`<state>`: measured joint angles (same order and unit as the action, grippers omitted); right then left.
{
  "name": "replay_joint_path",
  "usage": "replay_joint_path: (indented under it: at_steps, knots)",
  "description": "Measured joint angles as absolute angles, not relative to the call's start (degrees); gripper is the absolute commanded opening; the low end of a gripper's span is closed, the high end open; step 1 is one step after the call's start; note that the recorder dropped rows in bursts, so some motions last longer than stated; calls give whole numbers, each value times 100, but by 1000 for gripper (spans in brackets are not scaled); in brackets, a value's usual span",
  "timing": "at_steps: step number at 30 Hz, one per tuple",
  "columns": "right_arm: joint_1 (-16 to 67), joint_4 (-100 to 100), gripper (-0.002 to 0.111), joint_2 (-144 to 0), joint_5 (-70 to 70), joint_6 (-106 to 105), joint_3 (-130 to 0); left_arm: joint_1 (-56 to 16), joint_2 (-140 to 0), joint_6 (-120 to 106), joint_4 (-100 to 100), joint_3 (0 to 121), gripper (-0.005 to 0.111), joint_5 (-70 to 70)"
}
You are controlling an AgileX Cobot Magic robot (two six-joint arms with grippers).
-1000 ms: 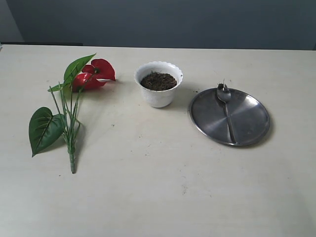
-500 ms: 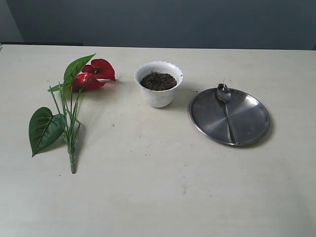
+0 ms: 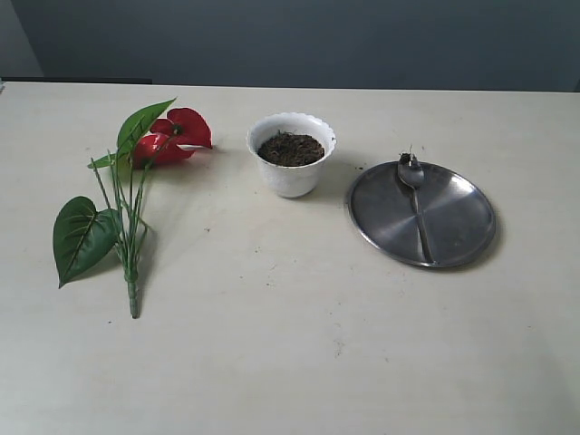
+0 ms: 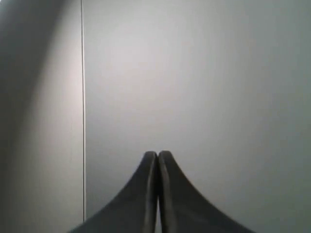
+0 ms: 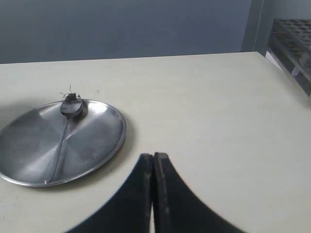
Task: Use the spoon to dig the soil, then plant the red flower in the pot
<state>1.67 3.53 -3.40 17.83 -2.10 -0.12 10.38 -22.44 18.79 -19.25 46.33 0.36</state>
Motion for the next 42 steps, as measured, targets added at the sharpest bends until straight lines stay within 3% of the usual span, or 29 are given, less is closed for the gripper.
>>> replay_joint_path:
  at_steps: [4,12,22,27,35,38,42]
  knots:
    - [167,353,-1,-340,1783,-210,-12,1038,-3102,1021,-831,5447,0,1441]
    - [167,353,-1,-340,1783,-210,-12,1038,-4973,-3715,3807,6684,0,3915]
    - [167,353,-1,-340,1783,-210,-12,1038,-6831,-3610,3697,7597,1,4971]
    - [167,353,-1,-340,1783,-210,-12,1038,-7614,-3388,3697,7687,1,5903]
    - [167,353,-1,-340,1783,-210,-12,1038,-8401,-3196,4465,7687,1,6247]
    - [167,353,-1,-340,1783,-210,-12,1038,-8629,-3085,4628,7687,10,6316]
    - [167,353,-1,-340,1783,-210,-12,1038,-8760,-2996,4351,7687,46,6434]
